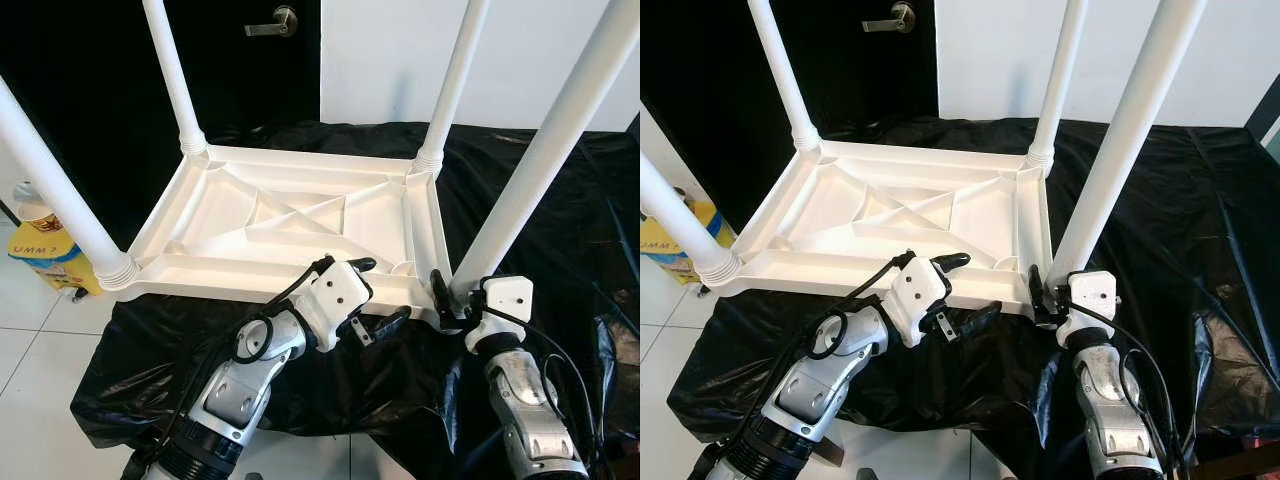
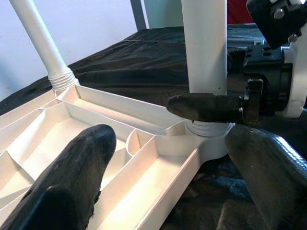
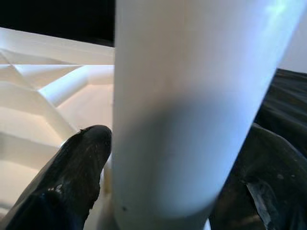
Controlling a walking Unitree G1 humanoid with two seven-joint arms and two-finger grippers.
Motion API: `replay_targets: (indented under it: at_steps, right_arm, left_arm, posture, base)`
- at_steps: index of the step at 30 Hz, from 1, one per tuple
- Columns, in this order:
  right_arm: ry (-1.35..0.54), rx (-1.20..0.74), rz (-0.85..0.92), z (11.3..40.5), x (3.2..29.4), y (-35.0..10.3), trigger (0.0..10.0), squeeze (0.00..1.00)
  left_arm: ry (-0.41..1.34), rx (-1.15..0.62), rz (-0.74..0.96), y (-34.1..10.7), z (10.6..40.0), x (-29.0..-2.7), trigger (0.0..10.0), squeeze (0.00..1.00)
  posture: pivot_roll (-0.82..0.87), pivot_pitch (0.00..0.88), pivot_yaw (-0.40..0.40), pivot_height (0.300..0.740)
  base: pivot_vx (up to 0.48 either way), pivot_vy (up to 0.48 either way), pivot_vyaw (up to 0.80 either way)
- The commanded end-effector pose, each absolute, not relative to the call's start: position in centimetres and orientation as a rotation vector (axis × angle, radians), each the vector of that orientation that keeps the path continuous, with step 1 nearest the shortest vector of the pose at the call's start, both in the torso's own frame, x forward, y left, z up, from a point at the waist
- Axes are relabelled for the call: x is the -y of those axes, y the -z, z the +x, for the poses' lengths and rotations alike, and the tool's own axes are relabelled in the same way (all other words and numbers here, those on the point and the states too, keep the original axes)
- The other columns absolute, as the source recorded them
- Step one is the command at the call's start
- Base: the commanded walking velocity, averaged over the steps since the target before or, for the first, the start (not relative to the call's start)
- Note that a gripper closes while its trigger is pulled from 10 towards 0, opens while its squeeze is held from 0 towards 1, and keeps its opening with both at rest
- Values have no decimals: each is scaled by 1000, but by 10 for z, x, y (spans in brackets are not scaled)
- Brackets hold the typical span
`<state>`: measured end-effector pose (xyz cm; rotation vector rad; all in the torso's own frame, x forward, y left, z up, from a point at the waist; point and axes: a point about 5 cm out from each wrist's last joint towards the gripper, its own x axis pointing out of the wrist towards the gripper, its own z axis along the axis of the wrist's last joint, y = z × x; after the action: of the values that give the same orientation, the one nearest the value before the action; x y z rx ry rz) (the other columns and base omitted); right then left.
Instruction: Building children table
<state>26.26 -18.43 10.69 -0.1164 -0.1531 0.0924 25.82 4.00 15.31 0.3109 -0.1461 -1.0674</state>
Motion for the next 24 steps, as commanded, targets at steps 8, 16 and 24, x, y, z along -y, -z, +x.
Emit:
replay_targets:
  at_steps: [8, 16, 24]
  right_arm:
    - [-223, 144, -137, 267, 193, -107, 10000, 0]
    - [-326, 123, -154, 275, 193, -107, 10000, 0]
    - [-336, 113, -143, 276, 192, -103, 0, 0]
  left_arm:
    - [994, 154, 322, -152, 263, -45, 10000, 0]
    - [1003, 159, 334, -152, 263, -45, 10000, 0]
    - [999, 163, 334, -153, 262, -46, 10000, 0]
  posture:
    - [-32, 24, -29, 740]
    - [-31, 20, -25, 740]
    - [-25, 24, -30, 740]
  base:
    - [0, 0, 0]
    - [0, 0, 0]
    - [0, 0, 0]
